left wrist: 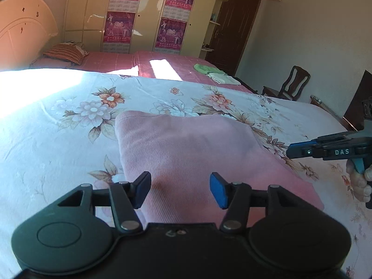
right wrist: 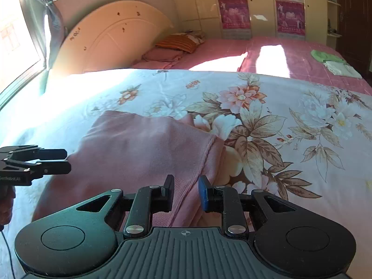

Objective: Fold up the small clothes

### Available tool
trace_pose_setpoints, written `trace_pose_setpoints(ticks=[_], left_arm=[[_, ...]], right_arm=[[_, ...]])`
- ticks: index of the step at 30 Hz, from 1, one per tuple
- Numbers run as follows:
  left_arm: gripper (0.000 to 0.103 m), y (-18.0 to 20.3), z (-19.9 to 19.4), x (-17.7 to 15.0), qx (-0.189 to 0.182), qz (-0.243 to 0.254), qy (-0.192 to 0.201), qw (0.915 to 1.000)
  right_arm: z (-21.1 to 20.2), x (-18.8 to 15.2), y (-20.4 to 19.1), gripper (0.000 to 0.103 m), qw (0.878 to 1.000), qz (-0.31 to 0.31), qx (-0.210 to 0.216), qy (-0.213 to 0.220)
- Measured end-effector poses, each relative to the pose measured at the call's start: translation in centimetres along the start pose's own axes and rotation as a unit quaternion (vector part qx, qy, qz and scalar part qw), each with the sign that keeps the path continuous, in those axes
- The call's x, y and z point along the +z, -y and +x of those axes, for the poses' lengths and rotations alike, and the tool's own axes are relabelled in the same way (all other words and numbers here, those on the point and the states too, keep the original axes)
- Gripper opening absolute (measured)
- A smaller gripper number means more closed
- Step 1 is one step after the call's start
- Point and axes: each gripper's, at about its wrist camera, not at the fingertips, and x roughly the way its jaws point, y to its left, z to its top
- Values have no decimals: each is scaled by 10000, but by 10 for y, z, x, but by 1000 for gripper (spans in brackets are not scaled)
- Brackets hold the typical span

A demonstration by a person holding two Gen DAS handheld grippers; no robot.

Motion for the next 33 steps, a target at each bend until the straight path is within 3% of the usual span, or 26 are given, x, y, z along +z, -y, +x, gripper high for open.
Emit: trace_pose_setpoints(ticks=[5,13,14,17,23,28,31,33], left_arm=[[54,0,-33,-36,310,-401,-36,9987],[55,-1,-34,-59,481,-630,-345,9963],[56,-1,-34,-59,470,-653,-334,9962],[59,0,-33,-60,478,-649,-332,9962],[63,4,-23,-73,753,-594,-459,9943],[65,16,-31,-70,1001,-582,-491,9921],[66,22,-46,-67,1005,-530,-250,9932],[67,26,-45,-64,1007,-501,-235,9934]], right_arm=[[-29,-33,-35,24,9993,-362,-86,-49],[-14,-56,-38,24,9977,-203,-330,-548],[-14,-55,-36,4,9980,-156,-345,-512],[-23,-51,-26,2,9986,76,-429,-300],[-1,-72,-11,2,9971,242,-468,-551],[-8,-74,-3,2,9960,672,-340,-475],[-43,-58,-11,2,9975,671,-160,132],[-44,-46,-17,2,9980,562,-178,216]])
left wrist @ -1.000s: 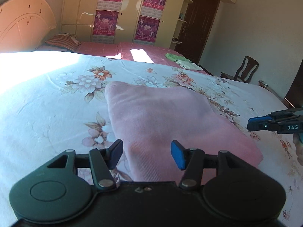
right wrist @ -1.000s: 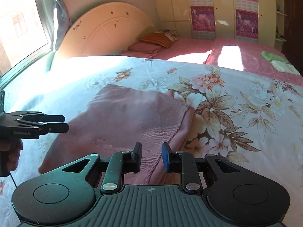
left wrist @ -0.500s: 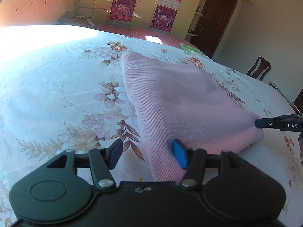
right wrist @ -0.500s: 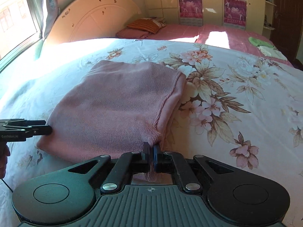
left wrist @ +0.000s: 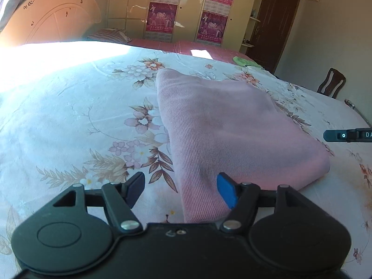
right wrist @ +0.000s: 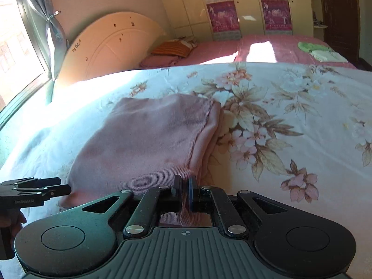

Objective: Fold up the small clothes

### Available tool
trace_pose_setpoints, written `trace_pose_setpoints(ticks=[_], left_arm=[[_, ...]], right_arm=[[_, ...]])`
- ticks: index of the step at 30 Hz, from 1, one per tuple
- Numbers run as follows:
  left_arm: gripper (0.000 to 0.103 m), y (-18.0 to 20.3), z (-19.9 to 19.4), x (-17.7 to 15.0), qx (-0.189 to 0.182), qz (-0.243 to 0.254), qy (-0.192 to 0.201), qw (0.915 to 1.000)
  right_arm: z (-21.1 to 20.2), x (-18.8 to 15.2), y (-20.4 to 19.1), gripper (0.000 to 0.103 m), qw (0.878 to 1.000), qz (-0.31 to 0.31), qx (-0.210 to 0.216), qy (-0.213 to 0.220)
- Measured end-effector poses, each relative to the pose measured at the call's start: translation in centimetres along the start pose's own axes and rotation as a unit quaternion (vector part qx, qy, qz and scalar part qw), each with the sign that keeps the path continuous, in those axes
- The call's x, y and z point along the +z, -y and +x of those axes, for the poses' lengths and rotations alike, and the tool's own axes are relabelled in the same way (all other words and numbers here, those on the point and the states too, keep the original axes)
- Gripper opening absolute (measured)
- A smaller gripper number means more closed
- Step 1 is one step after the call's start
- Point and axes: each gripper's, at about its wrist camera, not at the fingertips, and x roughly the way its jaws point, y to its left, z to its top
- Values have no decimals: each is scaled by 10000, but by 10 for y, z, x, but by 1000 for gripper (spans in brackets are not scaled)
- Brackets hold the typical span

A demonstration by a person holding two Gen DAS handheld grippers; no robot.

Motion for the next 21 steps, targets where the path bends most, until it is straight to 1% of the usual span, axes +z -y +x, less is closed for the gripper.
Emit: trace_pose_setpoints(ticks=[2,3,4,5,6,7,9,10,11,12,13,14,18,20,21], left_arm=[[67,5,6,3,82,97,-35,9999],[67,7,10,4,146,134,-53,9998],[67,8,17,5,219,120,-168,9995],[69,7,23,4,268,90,-290,9992],[70,6,28,3,304,46,-377,9988],[72,6,29,2,332,12,-376,9987],[72,7,21,1,371,-59,-331,9987],[72,9,13,-2,374,-89,-265,9989],[77,9,6,-5,380,-111,-231,9989],[80,10,-3,-10,404,-131,-199,9989],[86,11,-11,-17,437,-143,-147,9988],[88,12,-19,-23,458,-149,-102,9988],[90,27,-62,-54,547,-198,-47,9983],[96,38,-87,-64,553,-236,56,9982],[97,47,-106,-68,579,-259,186,9978]], right_arm=[[14,5,-3,2,9999,-72,78,-93],[24,5,-3,2,9997,-113,48,-199],[36,3,-2,2,9993,-131,24,-348],[51,-1,1,2,9980,-185,-128,-591],[60,-6,3,2,9969,-287,-278,-675],[62,-7,6,3,9975,-303,-250,-595],[60,-3,7,5,9971,-241,-272,-665],[56,-1,6,6,9970,-273,-360,-633],[47,0,5,6,9969,-298,-501,-534],[37,-2,6,6,9972,-298,-543,-414],[24,-4,8,6,9980,-231,-491,-319],[12,-8,8,6,9985,-180,-446,-249],[-44,-33,-1,6,9991,-225,-357,-21],[-72,-50,-10,6,9991,-260,-323,3],[-90,-61,-17,6,9991,-293,-302,60]])
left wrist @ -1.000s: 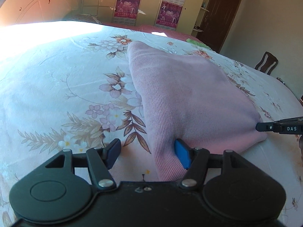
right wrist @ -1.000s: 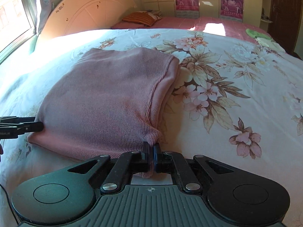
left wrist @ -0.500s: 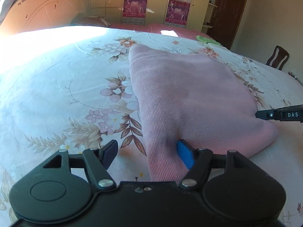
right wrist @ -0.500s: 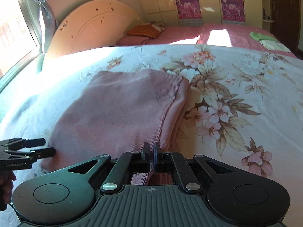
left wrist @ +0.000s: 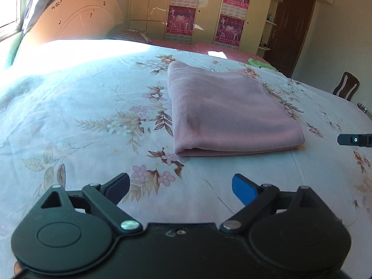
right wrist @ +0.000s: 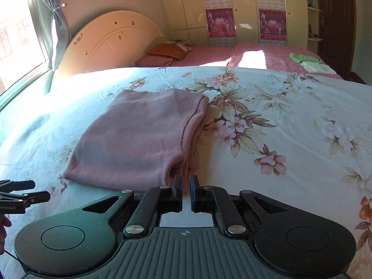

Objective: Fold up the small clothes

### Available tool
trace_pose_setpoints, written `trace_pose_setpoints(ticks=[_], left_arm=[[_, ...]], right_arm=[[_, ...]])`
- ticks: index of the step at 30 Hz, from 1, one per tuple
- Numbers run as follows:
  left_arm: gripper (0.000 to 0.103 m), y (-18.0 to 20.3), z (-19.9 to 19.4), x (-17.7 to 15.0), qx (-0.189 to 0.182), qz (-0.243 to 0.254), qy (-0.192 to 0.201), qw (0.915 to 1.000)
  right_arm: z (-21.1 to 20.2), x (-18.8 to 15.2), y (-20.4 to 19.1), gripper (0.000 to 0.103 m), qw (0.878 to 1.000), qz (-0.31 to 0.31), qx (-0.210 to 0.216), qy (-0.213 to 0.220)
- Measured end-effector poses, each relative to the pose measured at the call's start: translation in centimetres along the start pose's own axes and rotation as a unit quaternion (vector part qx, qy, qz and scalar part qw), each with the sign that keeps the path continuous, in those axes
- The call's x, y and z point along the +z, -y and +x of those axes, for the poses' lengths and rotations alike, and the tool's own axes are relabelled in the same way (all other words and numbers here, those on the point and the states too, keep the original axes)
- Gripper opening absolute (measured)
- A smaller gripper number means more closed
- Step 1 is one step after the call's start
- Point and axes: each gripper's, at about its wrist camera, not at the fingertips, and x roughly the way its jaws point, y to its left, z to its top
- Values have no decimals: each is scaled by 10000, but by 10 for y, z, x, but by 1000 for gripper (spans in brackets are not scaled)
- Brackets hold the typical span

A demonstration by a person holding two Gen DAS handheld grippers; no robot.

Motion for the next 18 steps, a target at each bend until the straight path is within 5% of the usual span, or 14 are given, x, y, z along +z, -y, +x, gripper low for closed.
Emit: trace_pose_setpoints(ticks=[4,12,13,14,15,18], left_arm=[[102,32,-60,-7,-6,229,607,9979],[101,85,-129,-26,-108,489,955,9942],[102,89,-138,-29,-58,482,1007,9937],[103,92,-145,-32,-49,475,1056,9933],[103,95,-154,-36,-20,452,1115,9927],[100,98,-173,-44,13,420,1215,9917]], right_arm=[[-58,-30,-25,6,9998,53,71,164],[-132,-61,-75,8,9987,-235,-106,440],[-141,-65,-80,43,9979,-225,-198,569],[-151,-68,-84,99,9964,-194,-270,778],[-163,-76,-86,101,9926,-242,-332,1146],[-178,-78,-90,103,9926,-254,-434,1103]])
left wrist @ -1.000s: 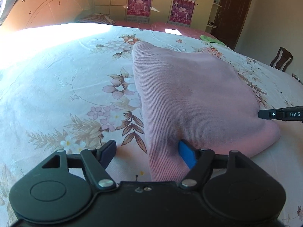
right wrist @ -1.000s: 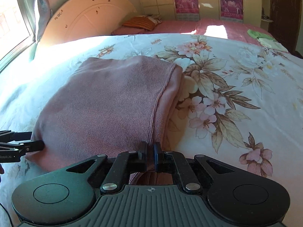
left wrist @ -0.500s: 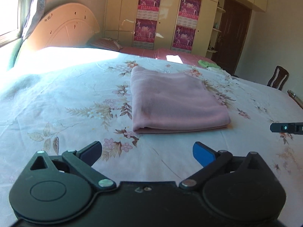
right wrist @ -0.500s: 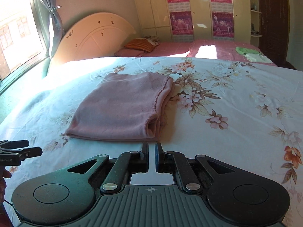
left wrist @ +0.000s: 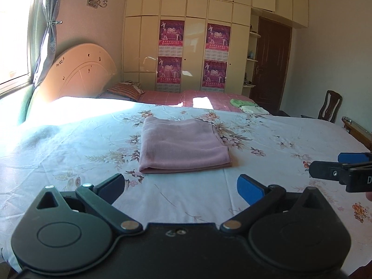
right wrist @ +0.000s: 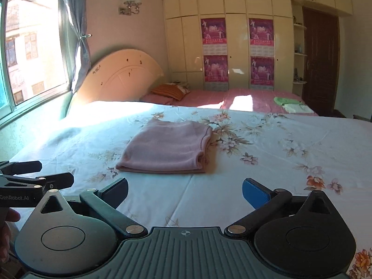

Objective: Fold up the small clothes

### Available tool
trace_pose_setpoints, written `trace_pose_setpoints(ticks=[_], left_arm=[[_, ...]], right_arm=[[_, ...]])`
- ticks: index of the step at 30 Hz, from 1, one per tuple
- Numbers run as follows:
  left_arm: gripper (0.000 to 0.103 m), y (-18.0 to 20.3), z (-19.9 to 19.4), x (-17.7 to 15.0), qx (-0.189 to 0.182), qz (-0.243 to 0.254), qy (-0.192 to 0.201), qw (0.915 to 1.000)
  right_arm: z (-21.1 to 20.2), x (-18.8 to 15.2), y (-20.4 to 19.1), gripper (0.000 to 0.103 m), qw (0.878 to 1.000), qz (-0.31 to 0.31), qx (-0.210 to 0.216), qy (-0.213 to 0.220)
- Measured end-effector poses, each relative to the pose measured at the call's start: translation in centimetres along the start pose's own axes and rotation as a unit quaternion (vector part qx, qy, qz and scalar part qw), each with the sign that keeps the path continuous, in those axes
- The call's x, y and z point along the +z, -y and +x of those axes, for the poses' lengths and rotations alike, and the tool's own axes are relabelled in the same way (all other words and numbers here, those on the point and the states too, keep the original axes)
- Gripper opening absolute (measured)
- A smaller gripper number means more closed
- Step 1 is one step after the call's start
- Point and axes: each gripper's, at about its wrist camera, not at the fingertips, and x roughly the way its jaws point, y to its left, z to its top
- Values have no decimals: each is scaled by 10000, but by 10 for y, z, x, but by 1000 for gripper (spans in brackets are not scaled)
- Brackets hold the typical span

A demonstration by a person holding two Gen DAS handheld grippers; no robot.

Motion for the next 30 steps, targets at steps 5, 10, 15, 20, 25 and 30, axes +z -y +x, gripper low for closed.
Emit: trace_pose_setpoints(ticks=[5,10,15,20,25,30], left_arm=[[55,10,-27,-4,-12,222,101,9997],[103,15,-49,-5,193,35,599,9980],[103,23,-53,-1,287,60,642,9975],[103,28,-55,-2,307,135,623,9975],[103,26,-60,-6,274,96,609,9977],[103,26,-61,-7,236,129,623,9977]], right_arm=[[-17,-11,2,103,9999,123,-63,20],[-39,-18,6,103,9995,230,-167,120],[-53,-17,9,103,9989,291,-295,224],[-64,-16,9,103,9984,270,-371,322],[-71,-14,5,103,9986,153,-399,327],[-70,-13,2,103,9989,73,-345,312]])
